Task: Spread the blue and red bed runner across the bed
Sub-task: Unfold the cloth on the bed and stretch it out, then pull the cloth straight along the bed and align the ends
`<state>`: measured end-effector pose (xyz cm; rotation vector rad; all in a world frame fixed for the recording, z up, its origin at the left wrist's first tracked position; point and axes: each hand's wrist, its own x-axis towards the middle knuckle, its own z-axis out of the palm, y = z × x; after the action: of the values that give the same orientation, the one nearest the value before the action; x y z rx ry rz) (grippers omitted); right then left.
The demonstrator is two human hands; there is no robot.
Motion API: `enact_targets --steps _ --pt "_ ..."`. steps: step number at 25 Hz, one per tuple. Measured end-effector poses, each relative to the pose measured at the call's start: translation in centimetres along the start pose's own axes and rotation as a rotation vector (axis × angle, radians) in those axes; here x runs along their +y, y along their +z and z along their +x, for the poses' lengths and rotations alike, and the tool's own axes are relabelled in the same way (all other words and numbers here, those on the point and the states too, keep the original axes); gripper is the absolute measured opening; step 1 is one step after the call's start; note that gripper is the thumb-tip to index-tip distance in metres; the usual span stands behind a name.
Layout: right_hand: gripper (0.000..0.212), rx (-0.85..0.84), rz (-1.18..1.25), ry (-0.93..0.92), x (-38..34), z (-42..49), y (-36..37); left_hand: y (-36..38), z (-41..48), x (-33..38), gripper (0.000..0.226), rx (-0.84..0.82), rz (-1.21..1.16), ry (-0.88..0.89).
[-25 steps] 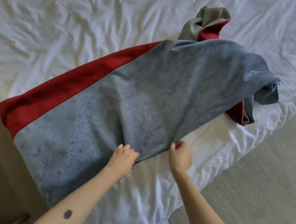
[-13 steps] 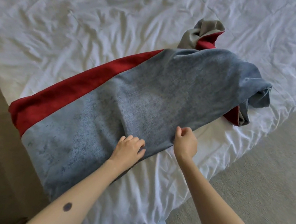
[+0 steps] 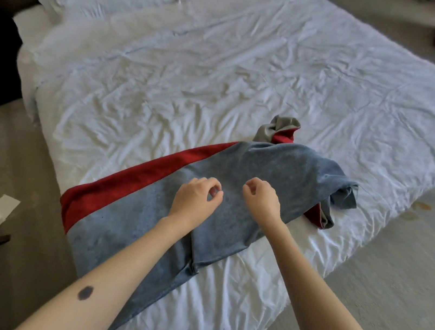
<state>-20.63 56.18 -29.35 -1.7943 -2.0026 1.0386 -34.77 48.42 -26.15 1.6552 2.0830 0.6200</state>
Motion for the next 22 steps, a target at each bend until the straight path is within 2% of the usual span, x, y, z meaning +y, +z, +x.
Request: enact_targets --steps 5,10,17,22 --pt "0.023 0.168 -0.094 -0.261 -3.3 -3.5 -7.3 -5.1 -1.1 6.2 0.015 0.12 -0.028 0.11" --pt "0.024 0.24 -0.144 -0.331 -3.2 -9.3 -14.4 -6.1 -4.8 11.9 0.019 0.207 -0.035 0.176" --pt "0.021 0.356 -0.2 -0.209 6.5 -17.8 -23.4 -0.8 -9.1 21.3 0.021 0.133 -0.089 0.262" --pt "0.022 0.401 -0.269 -0.102 14.3 -18.2 -30.9 4.4 -8.3 29.3 0.022 0.049 -0.06 0.321"
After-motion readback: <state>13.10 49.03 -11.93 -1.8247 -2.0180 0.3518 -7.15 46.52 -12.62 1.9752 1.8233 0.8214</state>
